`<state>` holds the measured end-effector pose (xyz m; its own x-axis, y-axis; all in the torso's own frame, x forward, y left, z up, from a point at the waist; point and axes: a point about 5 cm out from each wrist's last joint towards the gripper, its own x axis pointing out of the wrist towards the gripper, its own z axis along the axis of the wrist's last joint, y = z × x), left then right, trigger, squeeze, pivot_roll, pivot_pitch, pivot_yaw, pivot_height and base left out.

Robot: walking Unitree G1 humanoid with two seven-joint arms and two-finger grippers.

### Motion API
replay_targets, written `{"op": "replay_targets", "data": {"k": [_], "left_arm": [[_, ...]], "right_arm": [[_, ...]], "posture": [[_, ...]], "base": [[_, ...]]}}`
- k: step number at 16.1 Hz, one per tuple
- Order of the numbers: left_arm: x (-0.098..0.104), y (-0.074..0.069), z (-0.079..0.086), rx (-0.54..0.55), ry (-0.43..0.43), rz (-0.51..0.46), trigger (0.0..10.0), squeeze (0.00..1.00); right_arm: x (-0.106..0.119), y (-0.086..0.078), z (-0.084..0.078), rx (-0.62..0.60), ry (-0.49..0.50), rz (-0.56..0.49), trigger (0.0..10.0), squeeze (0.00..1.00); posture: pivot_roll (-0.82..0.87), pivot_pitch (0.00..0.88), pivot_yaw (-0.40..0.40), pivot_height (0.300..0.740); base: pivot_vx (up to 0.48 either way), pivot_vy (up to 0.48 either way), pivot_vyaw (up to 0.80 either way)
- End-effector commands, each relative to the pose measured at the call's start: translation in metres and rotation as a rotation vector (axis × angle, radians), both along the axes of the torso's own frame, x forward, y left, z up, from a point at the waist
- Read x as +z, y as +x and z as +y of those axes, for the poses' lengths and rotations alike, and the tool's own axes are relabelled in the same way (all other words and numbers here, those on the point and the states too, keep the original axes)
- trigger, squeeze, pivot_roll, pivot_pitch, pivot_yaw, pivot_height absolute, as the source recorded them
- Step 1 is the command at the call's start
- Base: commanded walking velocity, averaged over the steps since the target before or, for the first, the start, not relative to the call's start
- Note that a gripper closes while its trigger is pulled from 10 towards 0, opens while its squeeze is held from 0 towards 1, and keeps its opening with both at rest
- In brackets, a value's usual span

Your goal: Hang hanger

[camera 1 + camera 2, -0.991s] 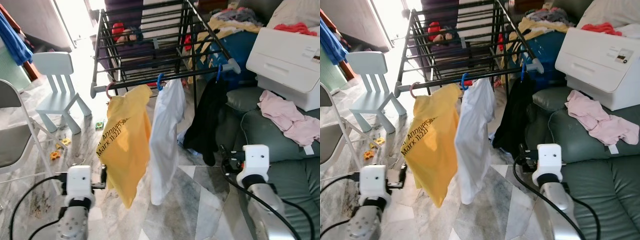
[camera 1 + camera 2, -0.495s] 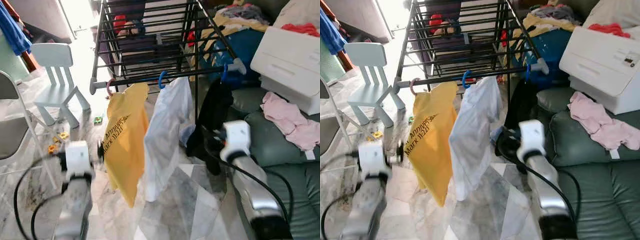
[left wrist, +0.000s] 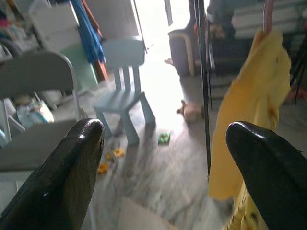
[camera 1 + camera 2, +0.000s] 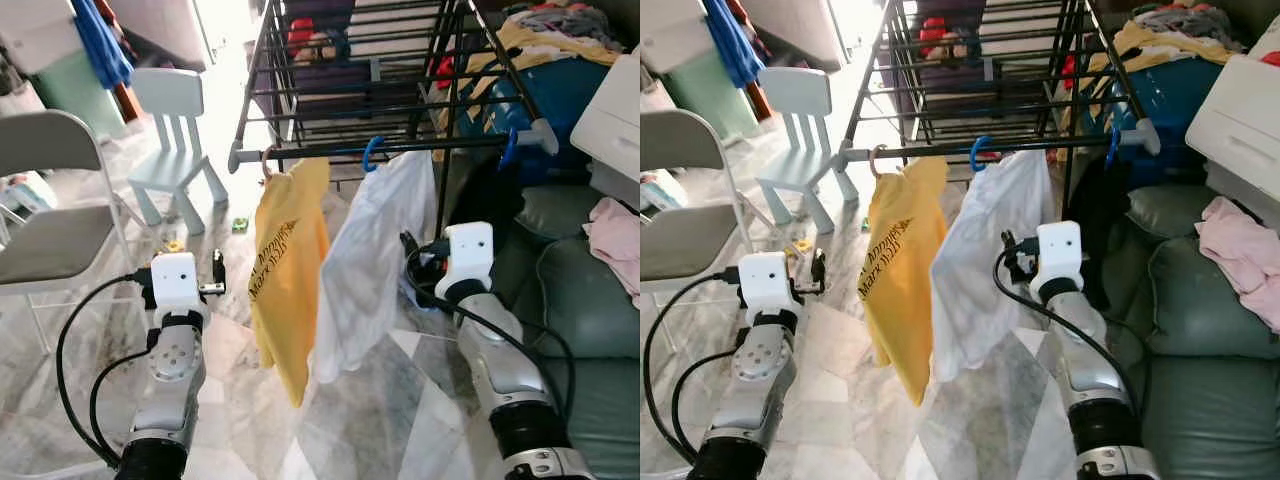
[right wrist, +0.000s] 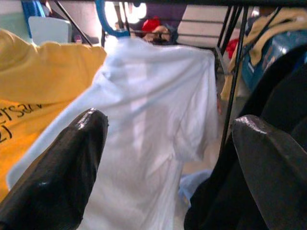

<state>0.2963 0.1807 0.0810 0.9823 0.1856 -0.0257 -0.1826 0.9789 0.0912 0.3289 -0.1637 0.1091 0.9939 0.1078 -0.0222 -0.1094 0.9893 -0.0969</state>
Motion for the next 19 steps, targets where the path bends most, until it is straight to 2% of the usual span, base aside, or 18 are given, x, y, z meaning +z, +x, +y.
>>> {"op": "replay_targets", "data": {"k": [1, 5, 9, 15, 19], "left_arm": [[-0.001, 0.000, 0.000, -0.006, -0.003, 0.002, 10.0, 0.00], [-0.005, -0.001, -0.005, -0.024, -0.013, 0.016, 10.0, 0.00], [-0.007, 0.000, -0.004, -0.041, -0.009, 0.028, 10.0, 0.00], [-0.010, -0.003, -0.004, -0.055, -0.004, 0.040, 10.0, 0.00], [-0.007, 0.002, -0.007, -0.045, -0.012, 0.011, 10.0, 0.00]], "right_arm": [[0.003, 0.001, 0.000, -0.013, 0.019, -0.018, 10.0, 0.00], [0.000, 0.000, -0.004, -0.033, 0.013, -0.017, 10.0, 0.00], [0.000, -0.002, 0.003, -0.029, 0.017, -0.033, 10.0, 0.00], [-0.011, -0.007, 0.001, -0.045, 0.006, -0.008, 10.0, 0.00], [-0.012, -0.005, 0.004, -0.006, -0.035, 0.012, 10.0, 0.00]], "posture": [[-0.14, 0.000, 0.120, 0.740], [-0.13, 0.000, 0.123, 0.740], [-0.13, 0.000, 0.128, 0.740], [-0.11, 0.000, 0.127, 0.740], [-0.10, 0.000, 0.038, 0.740]], "base": [[0.000, 0.000, 0.00], [0.000, 0.137, 0.00], [0.000, 0.480, 0.00], [0.000, 0.480, 0.00], [0.000, 0.336, 0.00]]}}
